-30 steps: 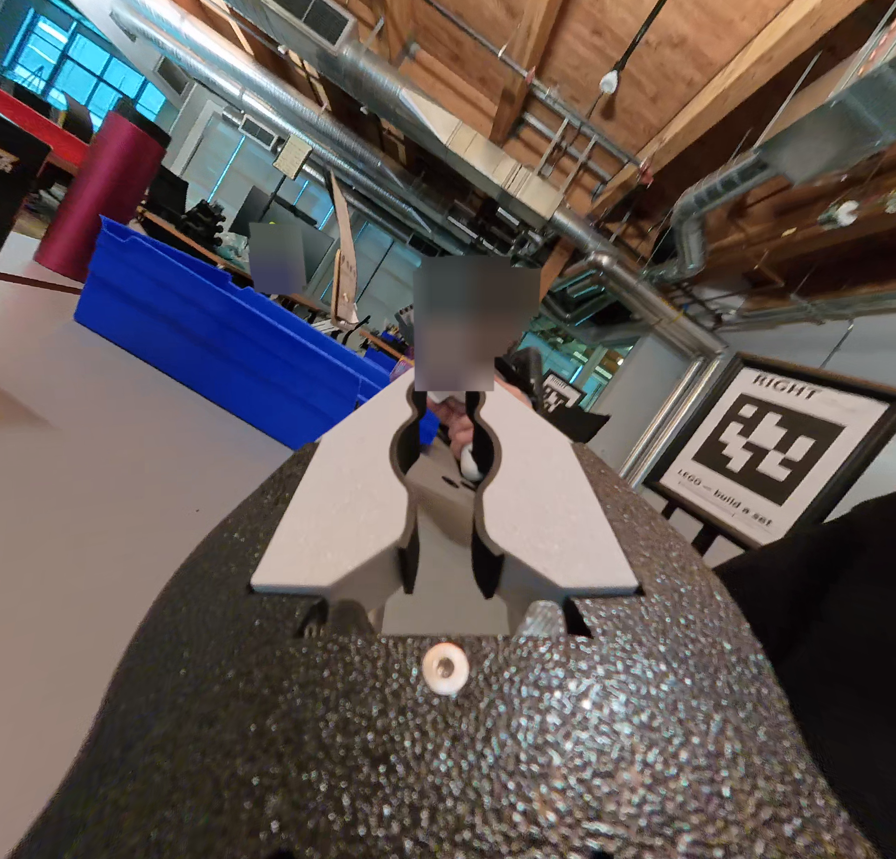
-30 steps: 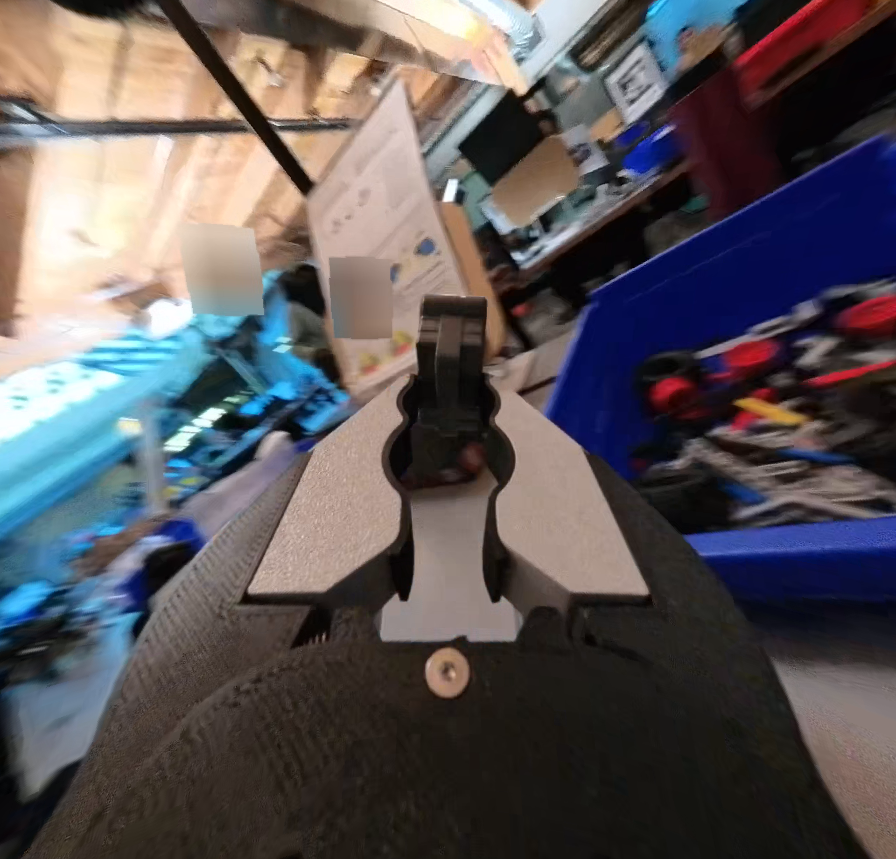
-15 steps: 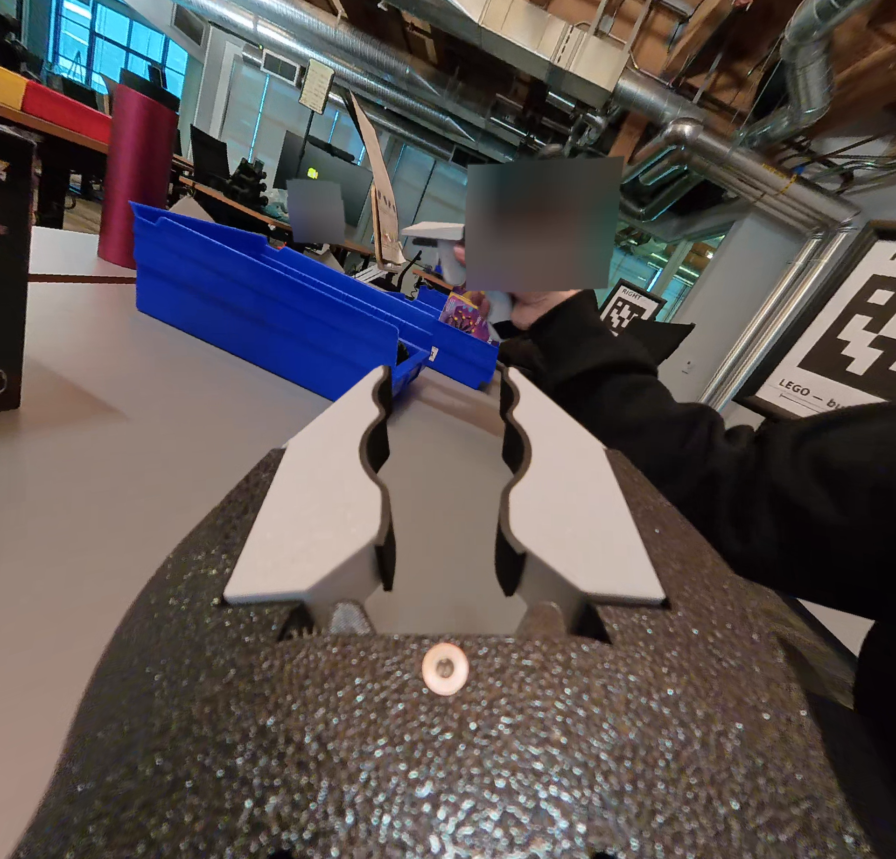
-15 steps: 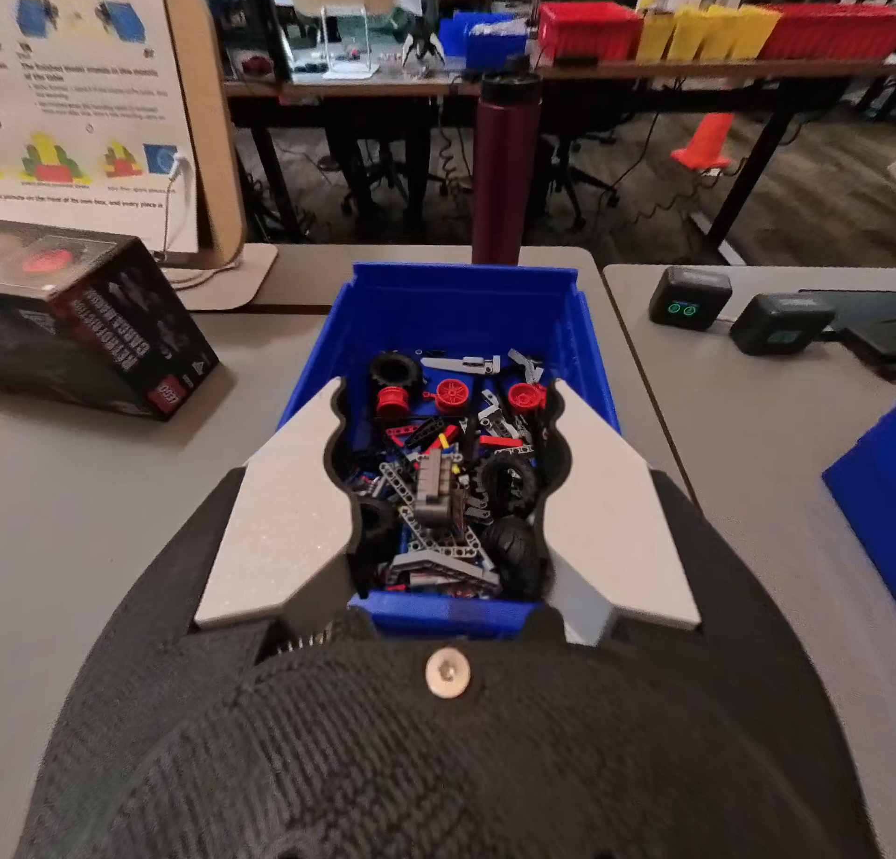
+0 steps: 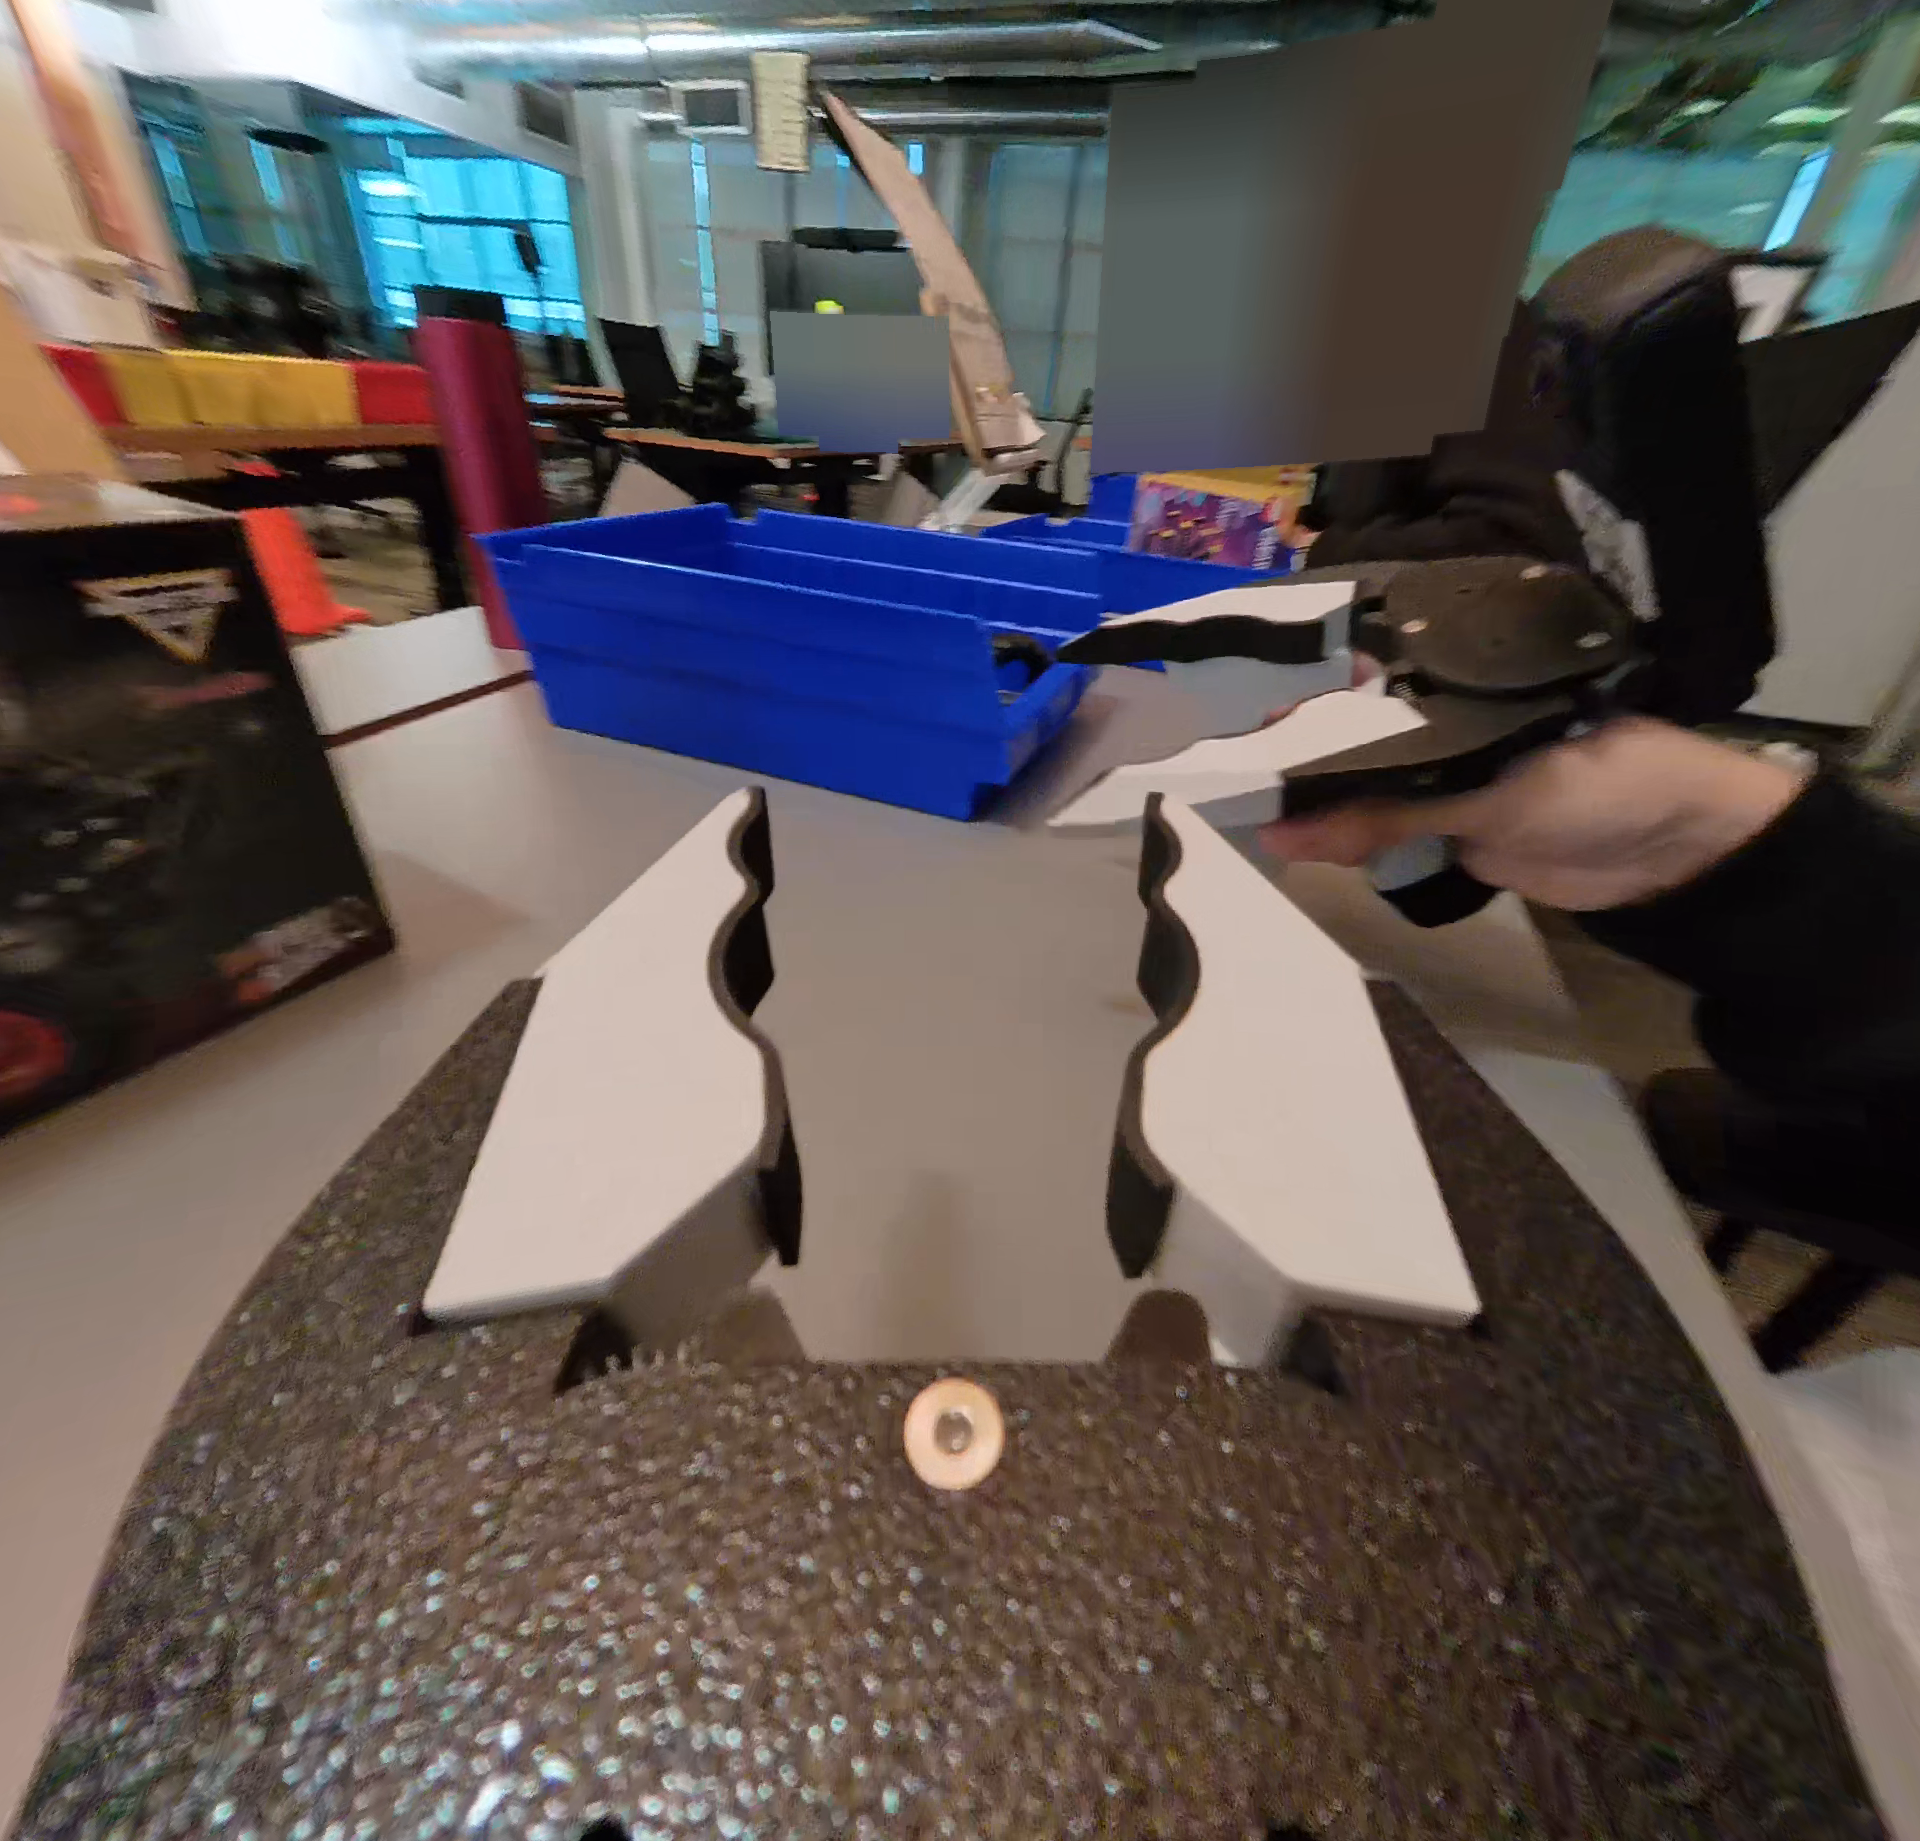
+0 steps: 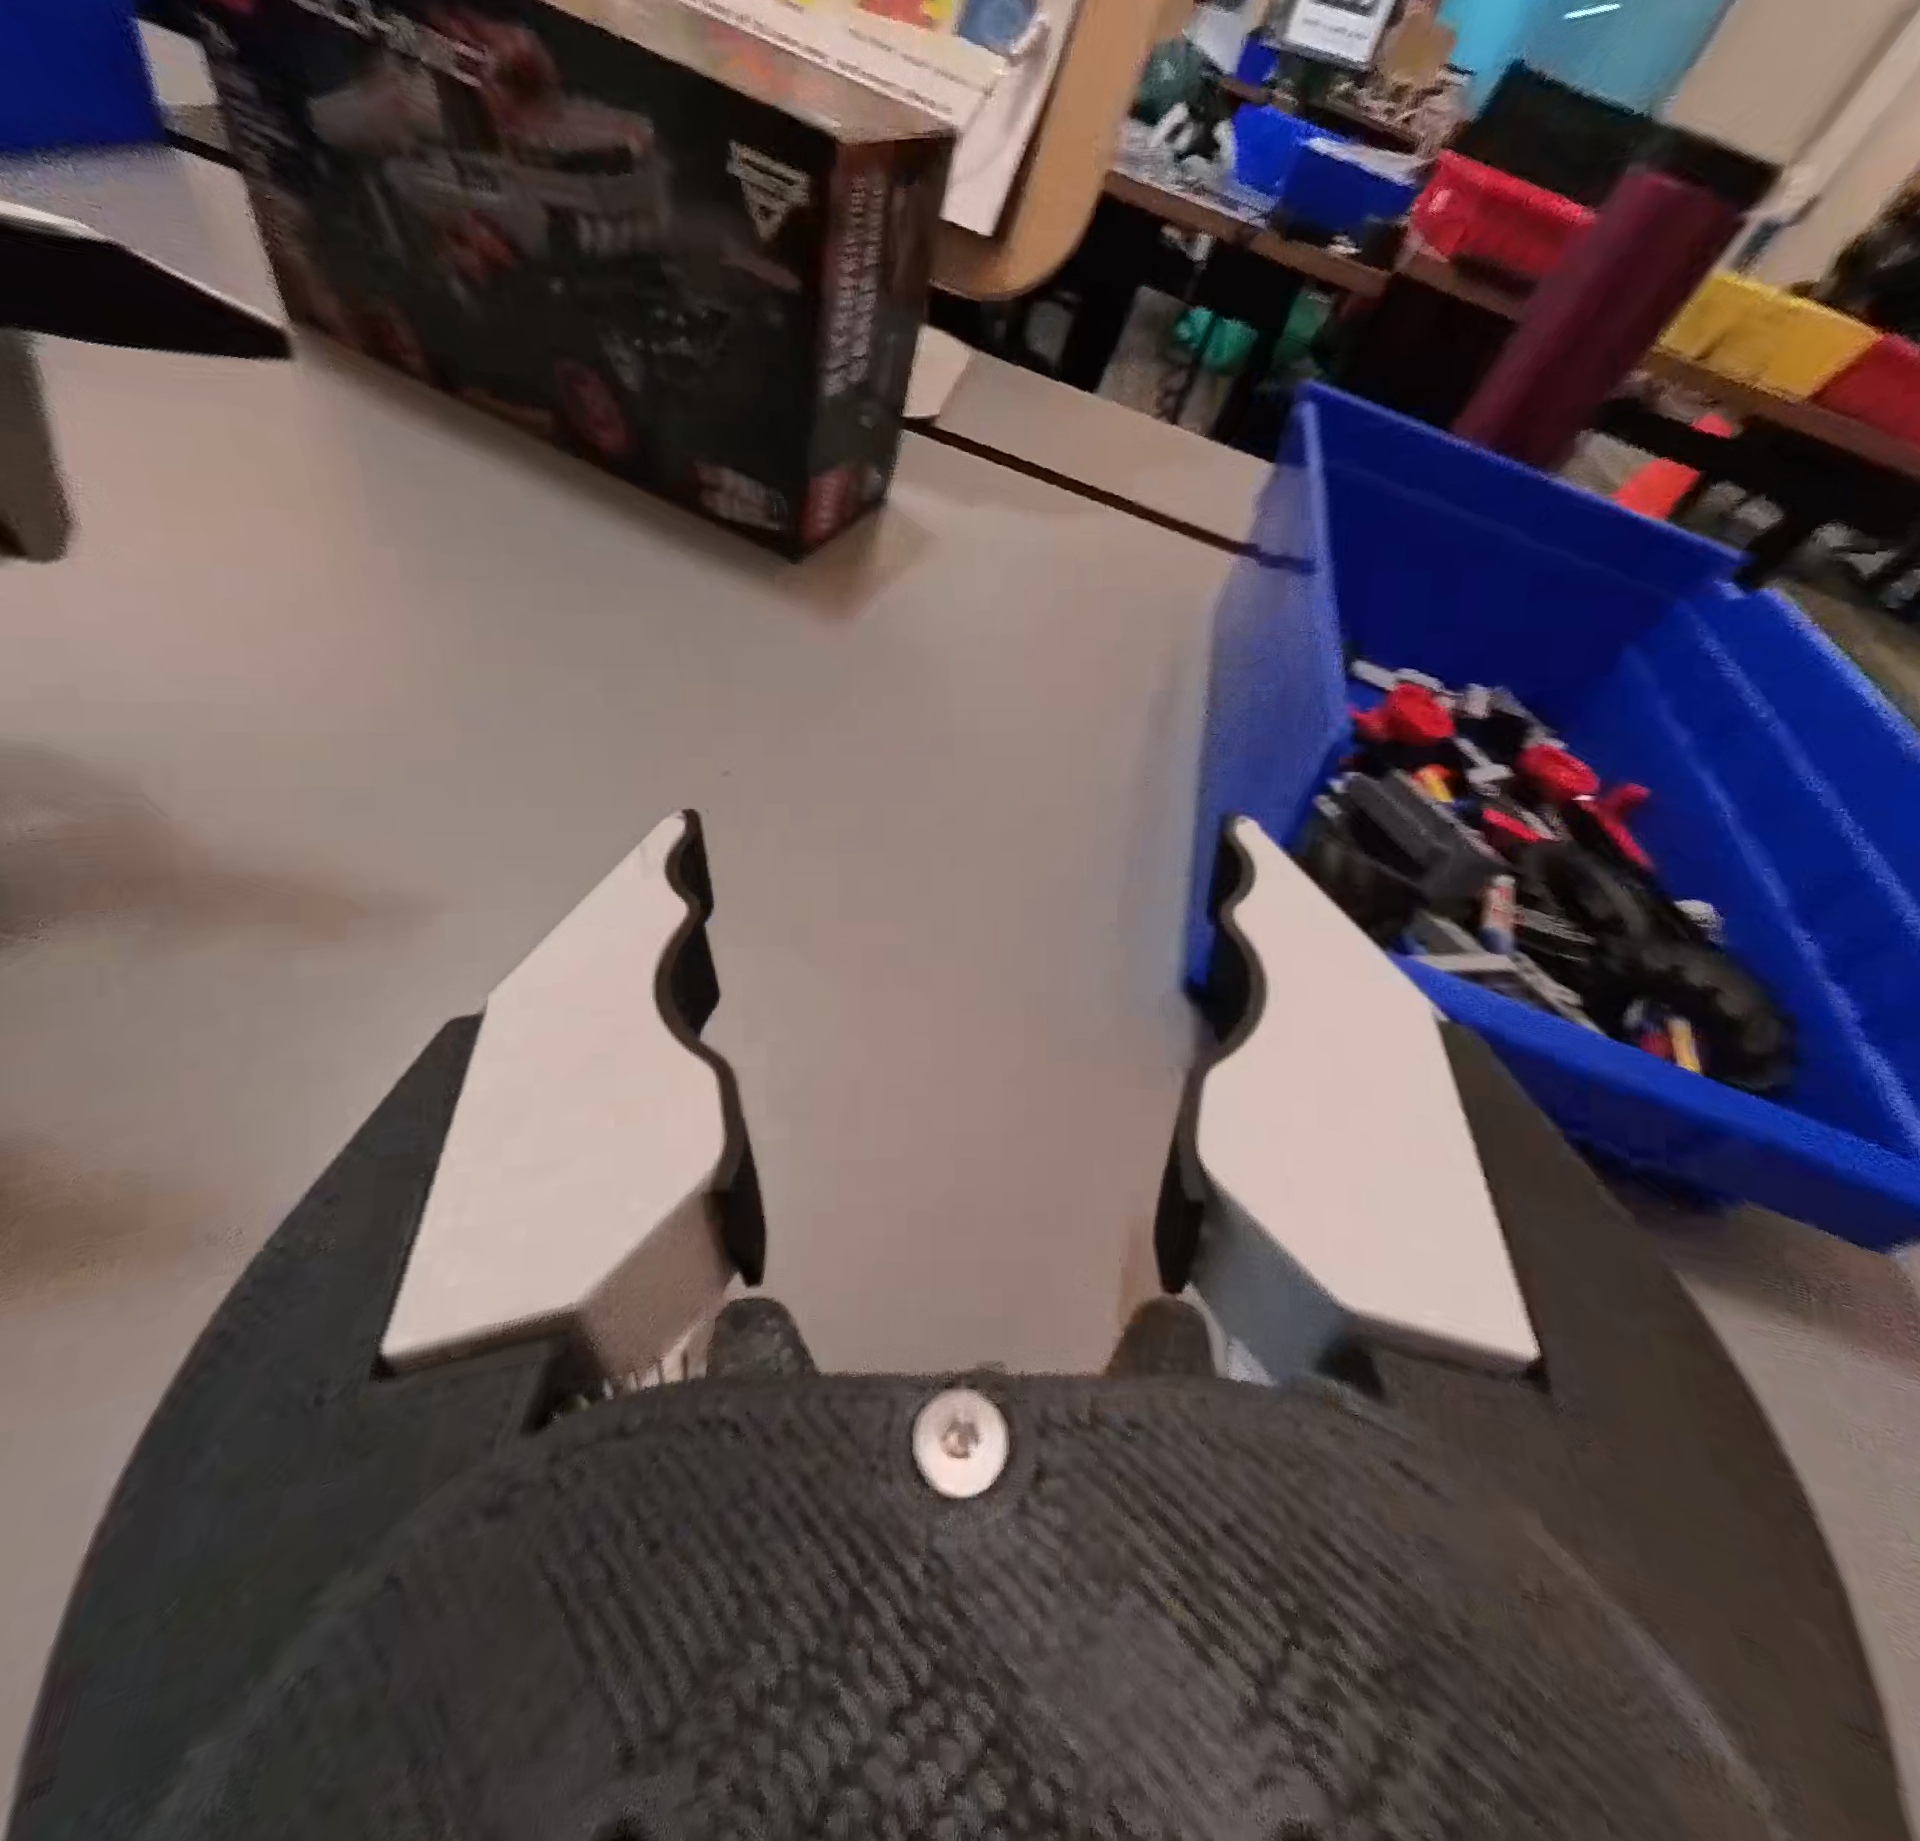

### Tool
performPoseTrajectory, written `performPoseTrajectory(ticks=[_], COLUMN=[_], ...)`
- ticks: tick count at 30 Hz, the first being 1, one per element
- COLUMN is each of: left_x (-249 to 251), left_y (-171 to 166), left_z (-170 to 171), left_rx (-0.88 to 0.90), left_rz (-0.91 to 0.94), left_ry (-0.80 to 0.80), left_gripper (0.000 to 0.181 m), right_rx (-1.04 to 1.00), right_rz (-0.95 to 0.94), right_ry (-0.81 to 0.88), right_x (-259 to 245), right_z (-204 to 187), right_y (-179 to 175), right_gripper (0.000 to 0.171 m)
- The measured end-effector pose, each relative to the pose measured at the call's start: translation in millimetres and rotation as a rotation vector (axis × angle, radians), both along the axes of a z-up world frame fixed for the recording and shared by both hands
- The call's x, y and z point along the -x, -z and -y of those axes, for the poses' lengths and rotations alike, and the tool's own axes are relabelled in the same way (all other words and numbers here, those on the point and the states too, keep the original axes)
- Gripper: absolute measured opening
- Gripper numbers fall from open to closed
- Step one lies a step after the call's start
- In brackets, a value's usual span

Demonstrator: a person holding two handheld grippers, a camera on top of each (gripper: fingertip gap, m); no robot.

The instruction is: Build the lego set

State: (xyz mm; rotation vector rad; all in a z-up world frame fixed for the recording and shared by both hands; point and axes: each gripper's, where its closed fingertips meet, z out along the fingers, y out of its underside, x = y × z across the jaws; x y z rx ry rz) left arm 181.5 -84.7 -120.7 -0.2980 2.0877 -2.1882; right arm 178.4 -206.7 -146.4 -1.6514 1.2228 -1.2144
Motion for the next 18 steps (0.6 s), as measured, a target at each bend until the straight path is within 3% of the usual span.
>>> performPoseTrajectory(ticks=[4,8,11,18], left_x=[-27,-40,-36,1], left_y=[14,29,43,28], left_z=[-39,-97,-130,-162], left_rx=[-0.115,-0.256,-0.354,-0.204], left_rz=[0.023,0.070,0.044,-0.109], left_ry=[-0.206,-0.418,-0.484,-0.509], left_gripper=[0.086,0.087,0.088,0.092], right_rx=[-0.030,-0.131,-0.126,-0.127], right_rz=[-0.037,0.042,0.018,-0.056], right_ry=[0.002,-0.015,-0.029,-0.080], right_x=[-6,2,6,8], right_z=[-4,-10,-17,-74], right_y=[-3,-16,-14,-2], right_gripper=[0.112,0.113,0.113,0.108])
